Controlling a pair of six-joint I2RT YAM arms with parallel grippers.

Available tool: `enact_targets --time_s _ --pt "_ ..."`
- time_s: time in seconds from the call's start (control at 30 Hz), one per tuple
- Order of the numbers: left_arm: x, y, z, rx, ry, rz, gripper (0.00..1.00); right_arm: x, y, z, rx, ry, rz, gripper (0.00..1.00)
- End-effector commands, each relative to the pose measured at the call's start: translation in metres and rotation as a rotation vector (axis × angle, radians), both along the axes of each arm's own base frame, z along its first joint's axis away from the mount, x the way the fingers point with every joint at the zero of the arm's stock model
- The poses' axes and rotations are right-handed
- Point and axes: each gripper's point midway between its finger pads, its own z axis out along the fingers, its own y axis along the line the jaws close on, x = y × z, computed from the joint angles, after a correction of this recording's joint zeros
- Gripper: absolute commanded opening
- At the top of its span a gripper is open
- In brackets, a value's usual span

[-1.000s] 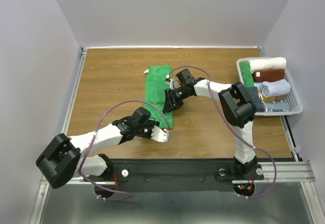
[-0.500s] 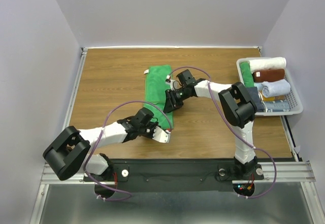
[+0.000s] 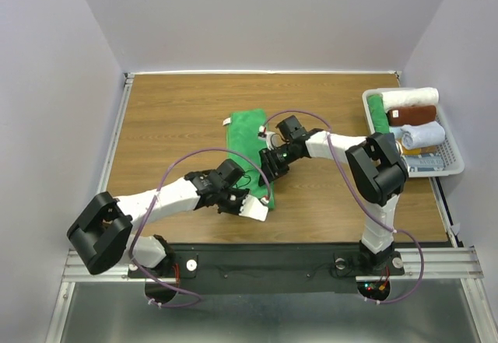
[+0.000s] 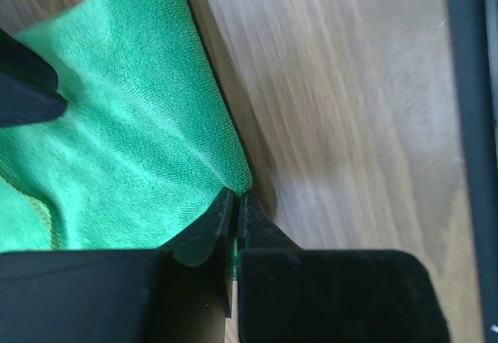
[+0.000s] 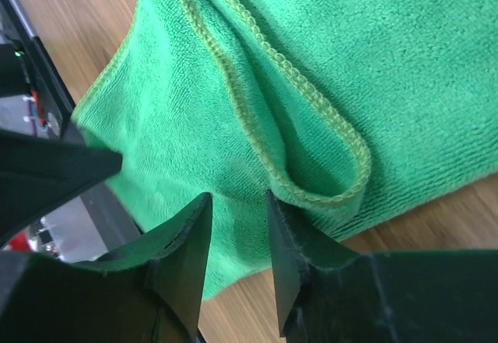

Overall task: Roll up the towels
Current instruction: Roll the towel

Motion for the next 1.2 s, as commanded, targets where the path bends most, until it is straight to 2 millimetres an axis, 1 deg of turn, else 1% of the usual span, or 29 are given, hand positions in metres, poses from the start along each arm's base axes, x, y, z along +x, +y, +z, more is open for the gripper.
enact_targets --time_s 0.0,0.03,0.07,0.1,0.17,0.2,0.27,0.3,0.33,0.37,0.4,0.47,0.5,0.53,0.57,0.63,0.77,0.8,0.83,0.93,0.97,1.0,1.03,1.07,1.17 --pt "-0.024 -0.010 0.019 -0.003 0.183 -0.004 0.00 0.002 -0.003 0.018 -0.001 -0.081 0.027 0.43" --pt "-0.024 -0.012 0.020 0.002 0.198 -0.006 0.00 0.003 -0.002 0.025 0.014 -0.090 0.028 0.43" --pt "-0.023 -0.013 0.023 -0.001 0.204 -0.010 0.00 0.004 -0.001 0.030 0.025 -0.092 0.029 0.45" --pt "-0.022 -0.018 0.030 -0.008 0.224 -0.020 0.00 0.007 0.002 0.039 0.052 -0.095 0.029 0.48" --pt "-0.020 -0.022 0.034 -0.012 0.237 -0.019 0.00 0.010 0.004 0.052 0.083 -0.100 0.024 0.50" --pt "-0.016 -0.023 0.039 -0.018 0.243 -0.019 0.00 0.016 0.002 0.059 0.098 -0.102 0.008 0.51" --pt "-0.010 -0.023 0.040 -0.014 0.260 -0.011 0.00 0.022 0.001 0.072 0.126 -0.110 -0.002 0.51" --pt "-0.002 -0.023 0.045 -0.027 0.267 0.001 0.00 0.026 -0.001 0.076 0.133 -0.112 -0.013 0.52" --pt "0.002 -0.021 0.043 -0.021 0.281 0.013 0.00 0.036 -0.005 0.082 0.142 -0.123 -0.035 0.52" --pt "0.013 -0.021 0.045 -0.028 0.287 0.035 0.00 0.043 -0.011 0.087 0.151 -0.128 -0.055 0.52" --pt "0.020 -0.020 0.046 -0.032 0.291 0.048 0.00 0.049 -0.013 0.093 0.158 -0.141 -0.064 0.52" --pt "0.031 -0.019 0.049 -0.045 0.301 0.073 0.00 0.057 -0.020 0.095 0.157 -0.140 -0.086 0.53" --pt "0.039 -0.023 0.056 -0.064 0.298 0.078 0.00 0.063 -0.025 0.096 0.160 -0.146 -0.098 0.54" --pt "0.045 -0.024 0.053 -0.062 0.313 0.090 0.00 0.066 -0.028 0.098 0.160 -0.153 -0.104 0.54" --pt "0.053 -0.022 0.054 -0.069 0.316 0.110 0.00 0.068 -0.030 0.100 0.160 -0.155 -0.107 0.55" --pt "0.065 -0.025 0.056 -0.085 0.321 0.121 0.00 0.071 -0.035 0.103 0.166 -0.166 -0.102 0.57" --pt "0.090 -0.026 0.057 -0.122 0.368 0.178 0.00 0.066 -0.039 0.107 0.165 -0.171 -0.087 0.58" --pt "0.094 -0.025 0.057 -0.122 0.384 0.189 0.00 0.066 -0.039 0.108 0.167 -0.173 -0.085 0.58" --pt "0.103 -0.026 0.055 -0.123 0.389 0.199 0.00 0.065 -0.039 0.110 0.173 -0.175 -0.079 0.57" --pt "0.121 -0.021 0.047 -0.115 0.387 0.227 0.00 0.061 -0.039 0.112 0.180 -0.171 -0.072 0.58" --pt "0.125 -0.020 0.045 -0.114 0.388 0.237 0.00 0.062 -0.040 0.111 0.176 -0.172 -0.074 0.59" --pt "0.133 -0.019 0.047 -0.123 0.379 0.248 0.00 0.061 -0.039 0.110 0.175 -0.168 -0.072 0.63" --pt "0.135 -0.019 0.041 -0.116 0.393 0.253 0.00 0.062 -0.039 0.109 0.174 -0.164 -0.074 0.66" --pt "0.136 -0.019 0.040 -0.118 0.402 0.257 0.00 0.062 -0.040 0.105 0.165 -0.156 -0.077 0.70" --pt "0.143 -0.017 0.036 -0.117 0.406 0.267 0.00 0.067 -0.039 0.102 0.160 -0.181 -0.063 0.71"
